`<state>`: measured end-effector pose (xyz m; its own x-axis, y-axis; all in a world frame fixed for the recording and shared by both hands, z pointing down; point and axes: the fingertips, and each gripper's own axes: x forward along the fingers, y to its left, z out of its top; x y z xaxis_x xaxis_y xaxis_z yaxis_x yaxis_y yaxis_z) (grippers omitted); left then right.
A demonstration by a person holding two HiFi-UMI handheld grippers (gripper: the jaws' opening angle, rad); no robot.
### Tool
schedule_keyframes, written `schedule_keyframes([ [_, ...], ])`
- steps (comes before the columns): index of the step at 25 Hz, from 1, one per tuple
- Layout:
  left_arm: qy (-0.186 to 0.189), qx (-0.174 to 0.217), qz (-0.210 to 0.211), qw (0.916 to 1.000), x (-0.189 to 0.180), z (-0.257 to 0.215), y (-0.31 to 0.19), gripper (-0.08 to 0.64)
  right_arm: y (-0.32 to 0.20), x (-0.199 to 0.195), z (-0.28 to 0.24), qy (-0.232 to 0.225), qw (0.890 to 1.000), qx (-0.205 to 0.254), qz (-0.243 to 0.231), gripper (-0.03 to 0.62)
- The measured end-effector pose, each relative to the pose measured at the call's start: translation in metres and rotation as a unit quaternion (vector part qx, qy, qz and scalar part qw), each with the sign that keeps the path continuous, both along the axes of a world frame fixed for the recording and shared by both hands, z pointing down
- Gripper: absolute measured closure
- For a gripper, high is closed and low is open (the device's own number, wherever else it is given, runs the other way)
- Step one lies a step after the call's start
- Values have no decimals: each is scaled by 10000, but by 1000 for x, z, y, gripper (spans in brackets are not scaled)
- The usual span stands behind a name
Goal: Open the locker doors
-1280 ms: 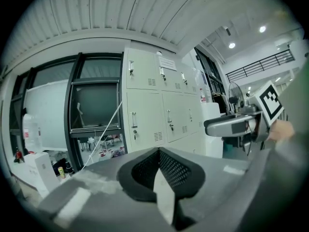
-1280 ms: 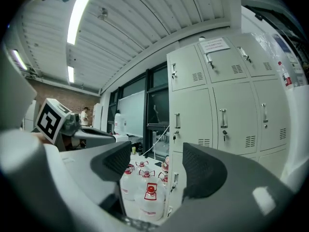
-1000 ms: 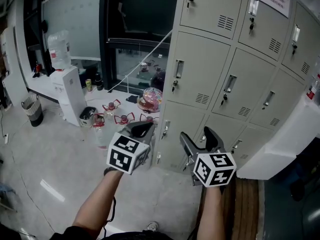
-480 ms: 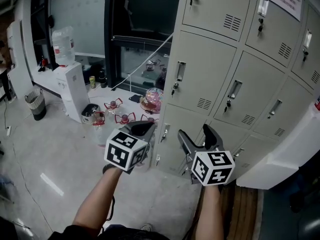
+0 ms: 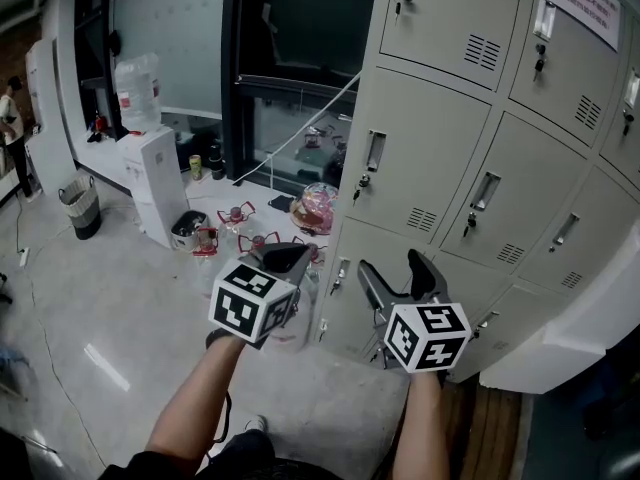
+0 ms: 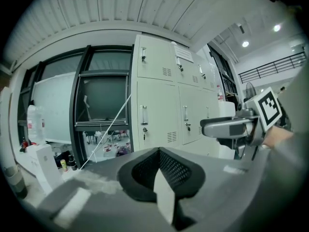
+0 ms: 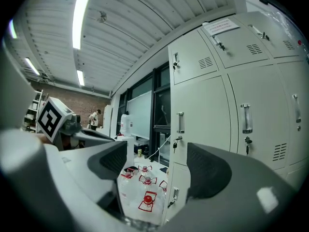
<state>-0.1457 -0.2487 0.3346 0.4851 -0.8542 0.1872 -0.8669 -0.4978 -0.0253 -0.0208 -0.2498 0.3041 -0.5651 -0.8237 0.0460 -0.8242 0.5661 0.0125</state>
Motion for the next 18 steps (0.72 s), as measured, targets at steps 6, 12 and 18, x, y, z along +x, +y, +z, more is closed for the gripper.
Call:
schedule_keyframes([
  [6, 26, 33, -18, 10000, -9, 6, -28, 557, -30, -11, 2, 34, 10000, 53, -24, 216],
  [12, -46, -43, 113, 9999, -19, 12, -74, 557, -74, -23, -1, 42, 9999, 95, 65, 216],
  [18, -21, 1, 374, 9993, -29, 3, -132, 557, -124, -39, -10, 25, 9996, 97, 276, 216],
])
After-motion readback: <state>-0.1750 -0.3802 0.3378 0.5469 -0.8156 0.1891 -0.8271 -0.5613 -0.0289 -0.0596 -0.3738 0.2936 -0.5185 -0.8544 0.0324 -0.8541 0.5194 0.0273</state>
